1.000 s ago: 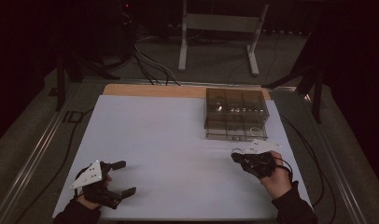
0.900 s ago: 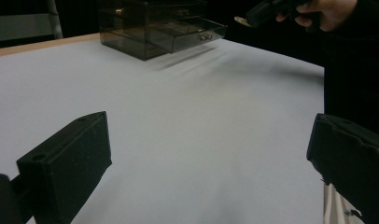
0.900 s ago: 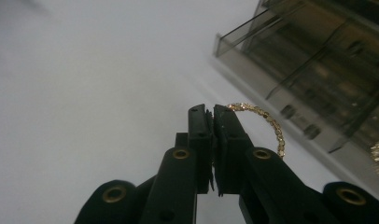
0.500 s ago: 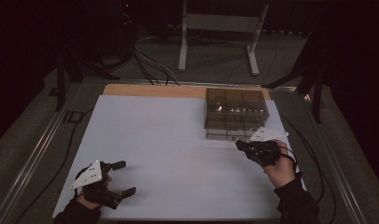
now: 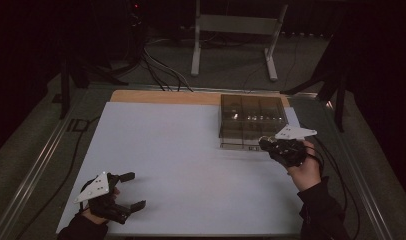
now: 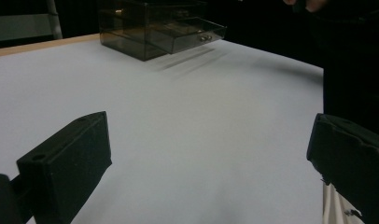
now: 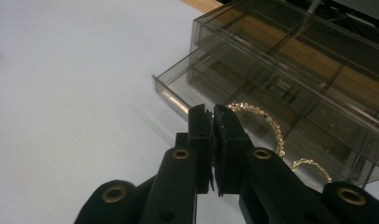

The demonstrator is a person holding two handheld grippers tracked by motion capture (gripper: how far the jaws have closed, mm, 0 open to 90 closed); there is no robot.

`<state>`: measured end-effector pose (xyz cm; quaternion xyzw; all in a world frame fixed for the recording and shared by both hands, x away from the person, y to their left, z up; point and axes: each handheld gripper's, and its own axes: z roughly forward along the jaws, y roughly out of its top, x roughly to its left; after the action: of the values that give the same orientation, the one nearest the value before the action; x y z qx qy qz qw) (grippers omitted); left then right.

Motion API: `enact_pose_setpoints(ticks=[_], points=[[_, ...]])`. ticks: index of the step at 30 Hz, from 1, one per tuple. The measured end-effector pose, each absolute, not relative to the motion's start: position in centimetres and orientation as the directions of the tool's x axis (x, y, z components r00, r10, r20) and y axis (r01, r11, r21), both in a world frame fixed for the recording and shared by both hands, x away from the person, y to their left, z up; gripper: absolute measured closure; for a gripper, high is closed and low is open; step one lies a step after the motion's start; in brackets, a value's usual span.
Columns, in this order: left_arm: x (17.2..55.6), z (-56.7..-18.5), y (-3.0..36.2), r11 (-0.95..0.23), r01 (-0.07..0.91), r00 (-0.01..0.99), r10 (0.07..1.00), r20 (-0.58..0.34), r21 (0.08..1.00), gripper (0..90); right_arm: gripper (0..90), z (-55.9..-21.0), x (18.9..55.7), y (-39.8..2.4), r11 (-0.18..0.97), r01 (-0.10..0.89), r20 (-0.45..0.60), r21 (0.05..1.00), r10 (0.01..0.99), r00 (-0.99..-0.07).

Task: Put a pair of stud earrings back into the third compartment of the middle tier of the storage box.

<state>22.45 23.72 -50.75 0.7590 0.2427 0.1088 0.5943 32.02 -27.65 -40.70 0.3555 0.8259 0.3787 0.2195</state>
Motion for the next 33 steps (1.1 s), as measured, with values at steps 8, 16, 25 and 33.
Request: enact_pose_setpoints(ticks=[8,16,25,33], points=[[22.5,-50.7,23.8,-0.172,0.240,0.858,0.497,-0.126,0.955,0.7,87.0,-40.2,33.4,-28.3,0.451,0.443,-0.096,0.775,0.777,-0.622],[22.5,-50.8,23.7,-0.175,0.241,0.858,0.498,-0.125,0.955,0.7,87.0,-40.7,35.4,-29.2,0.422,0.485,-0.076,0.766,0.809,-0.583],[22.5,-50.8,23.7,-0.174,0.243,0.858,0.497,-0.127,0.954,0.8,87.0,-41.9,37.2,-30.0,0.386,0.530,-0.047,0.755,0.838,-0.543],[22.5,-50.8,23.8,-0.176,0.241,0.858,0.498,-0.125,0.954,0.7,86.9,-43.2,38.4,-30.3,0.366,0.563,-0.025,0.741,0.853,-0.521]])
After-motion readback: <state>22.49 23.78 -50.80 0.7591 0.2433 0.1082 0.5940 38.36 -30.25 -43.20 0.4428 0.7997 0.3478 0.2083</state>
